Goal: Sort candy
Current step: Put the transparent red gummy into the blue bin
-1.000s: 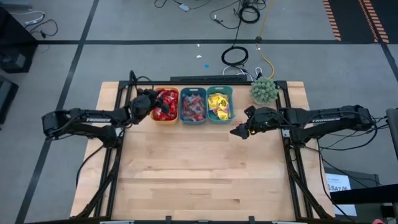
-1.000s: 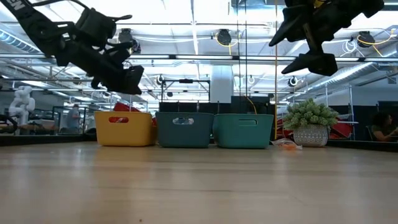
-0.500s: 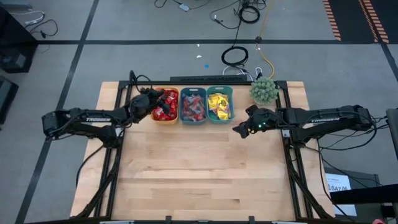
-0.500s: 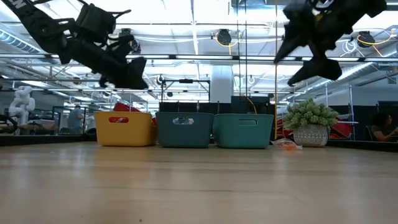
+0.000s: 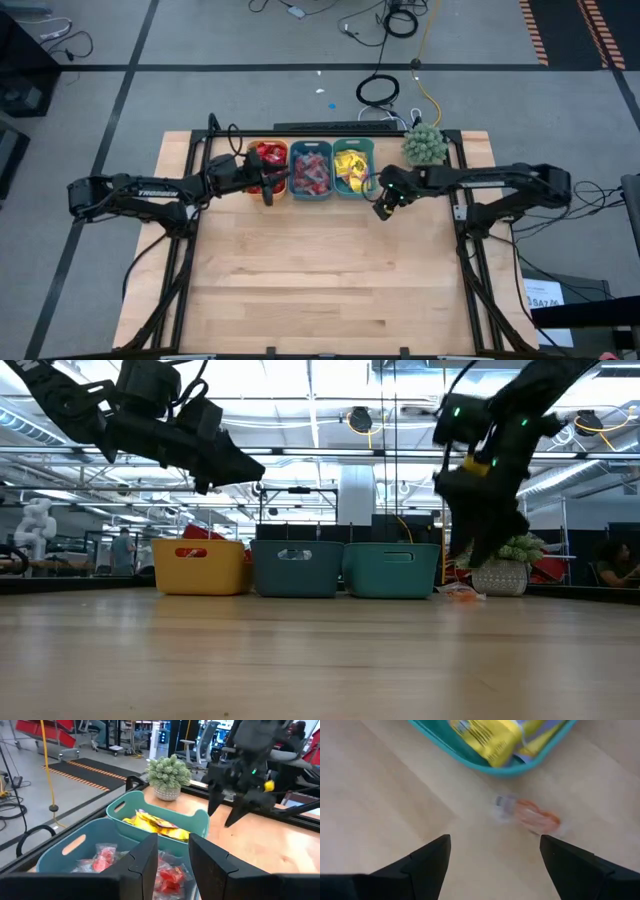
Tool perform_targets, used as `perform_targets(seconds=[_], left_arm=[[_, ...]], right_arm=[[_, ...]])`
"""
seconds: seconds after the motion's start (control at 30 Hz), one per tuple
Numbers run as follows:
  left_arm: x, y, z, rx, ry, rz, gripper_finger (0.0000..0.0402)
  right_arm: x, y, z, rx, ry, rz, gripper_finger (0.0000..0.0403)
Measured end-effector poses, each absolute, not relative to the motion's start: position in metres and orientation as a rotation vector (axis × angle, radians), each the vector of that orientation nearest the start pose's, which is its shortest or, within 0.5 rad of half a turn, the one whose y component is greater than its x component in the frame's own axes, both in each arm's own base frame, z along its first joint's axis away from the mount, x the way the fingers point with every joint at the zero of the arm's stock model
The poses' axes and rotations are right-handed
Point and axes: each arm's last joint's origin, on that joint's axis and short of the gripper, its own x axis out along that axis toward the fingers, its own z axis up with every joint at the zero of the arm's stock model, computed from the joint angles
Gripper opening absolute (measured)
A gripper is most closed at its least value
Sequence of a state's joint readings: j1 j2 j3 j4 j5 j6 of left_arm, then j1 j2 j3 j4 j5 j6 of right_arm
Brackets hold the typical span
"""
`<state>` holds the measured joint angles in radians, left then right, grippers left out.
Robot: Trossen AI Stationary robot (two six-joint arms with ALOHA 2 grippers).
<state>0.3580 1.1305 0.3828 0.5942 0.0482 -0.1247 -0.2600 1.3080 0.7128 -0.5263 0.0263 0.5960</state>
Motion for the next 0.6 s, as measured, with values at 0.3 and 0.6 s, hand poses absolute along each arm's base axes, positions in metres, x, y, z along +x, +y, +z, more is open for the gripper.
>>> perform_targets(seconds=[0.3,0.6], left_arm=[[0.212,0.071,0.204,-0.156,0.138,0.290,0.0118],[0.213,0.068,0.204,-0.155,0.143,0.276,0.0118]], right_arm=[[0.233,-0.080,0.140,0.402,1.207,-0.616,0.0297],[0.237,-0.078,0.126,0.461,1.276,-0.558,0.0139]])
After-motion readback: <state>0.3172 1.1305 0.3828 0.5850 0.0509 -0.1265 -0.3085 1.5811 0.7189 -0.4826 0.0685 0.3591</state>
